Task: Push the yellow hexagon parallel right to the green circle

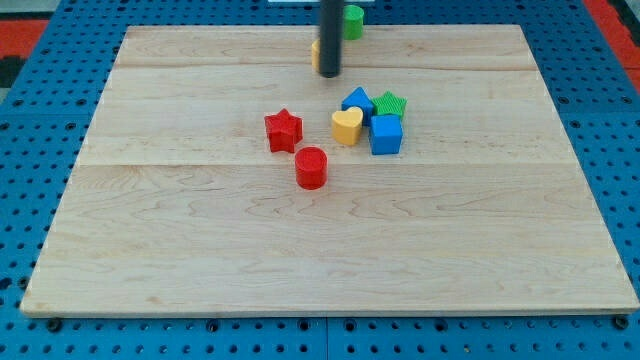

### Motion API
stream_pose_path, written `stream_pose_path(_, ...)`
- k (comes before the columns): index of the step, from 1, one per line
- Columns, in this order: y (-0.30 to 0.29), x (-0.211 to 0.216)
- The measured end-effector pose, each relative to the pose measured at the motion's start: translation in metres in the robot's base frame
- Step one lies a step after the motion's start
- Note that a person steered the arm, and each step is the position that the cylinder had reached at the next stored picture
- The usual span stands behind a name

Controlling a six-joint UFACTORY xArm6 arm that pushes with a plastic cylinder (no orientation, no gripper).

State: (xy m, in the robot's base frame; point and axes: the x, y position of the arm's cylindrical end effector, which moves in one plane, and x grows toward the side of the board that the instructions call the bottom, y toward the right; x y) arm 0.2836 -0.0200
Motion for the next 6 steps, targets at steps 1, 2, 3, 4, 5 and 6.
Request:
stream_pose_path(1,-0.006,-0.022)
stream_pose_path(2,0.066,-0.029)
stream_pose_path(3,0.086,-0.039)
stream_pose_path(4,0.036,-0.054)
stream_pose_path(5,0.079,-0.058)
stream_pose_path(6,0.159,-0.059)
